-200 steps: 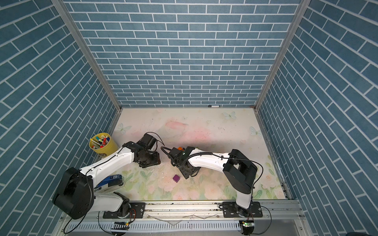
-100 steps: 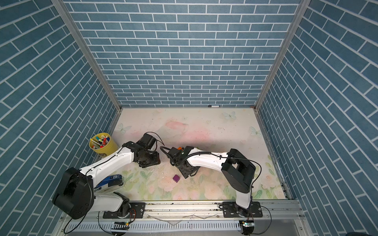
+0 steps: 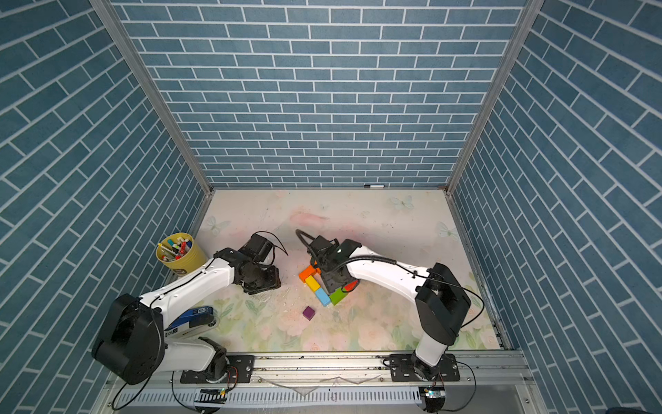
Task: Assemble a heart with building blocks
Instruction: Adjust the building block at the center of the board.
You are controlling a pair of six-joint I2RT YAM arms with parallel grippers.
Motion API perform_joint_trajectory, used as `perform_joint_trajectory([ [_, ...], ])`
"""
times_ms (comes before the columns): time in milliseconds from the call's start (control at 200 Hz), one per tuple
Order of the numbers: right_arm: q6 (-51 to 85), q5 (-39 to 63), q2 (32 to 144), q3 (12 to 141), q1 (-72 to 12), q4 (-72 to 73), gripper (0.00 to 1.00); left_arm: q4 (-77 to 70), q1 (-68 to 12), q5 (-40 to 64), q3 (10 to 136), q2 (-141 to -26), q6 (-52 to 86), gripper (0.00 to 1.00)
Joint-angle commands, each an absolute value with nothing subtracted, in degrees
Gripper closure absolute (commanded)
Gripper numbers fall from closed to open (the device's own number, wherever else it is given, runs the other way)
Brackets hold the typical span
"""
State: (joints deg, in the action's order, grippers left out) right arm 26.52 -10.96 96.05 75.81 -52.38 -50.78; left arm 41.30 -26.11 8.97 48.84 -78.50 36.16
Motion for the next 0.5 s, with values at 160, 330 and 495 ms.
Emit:
perform_joint_trajectory([
  [160, 23.96, -6.50, 99.65, 76.83, -42.25, -50.97, 0.28, 42.54, -25.69, 8.98, 50.36, -78.14, 35.29, 0.41],
  [330, 26.18, -0.38, 100.93, 76.29, -38.78, -48.52, 0.28, 42.43, -25.75, 9.27, 50.23, -78.64, 35.41, 0.41],
  [495, 30.93, 0.31, 97.64, 72.04, -38.64, -46.78, 0.27, 42.78, -25.69, 8.95, 50.05, -77.47, 35.29, 0.41],
])
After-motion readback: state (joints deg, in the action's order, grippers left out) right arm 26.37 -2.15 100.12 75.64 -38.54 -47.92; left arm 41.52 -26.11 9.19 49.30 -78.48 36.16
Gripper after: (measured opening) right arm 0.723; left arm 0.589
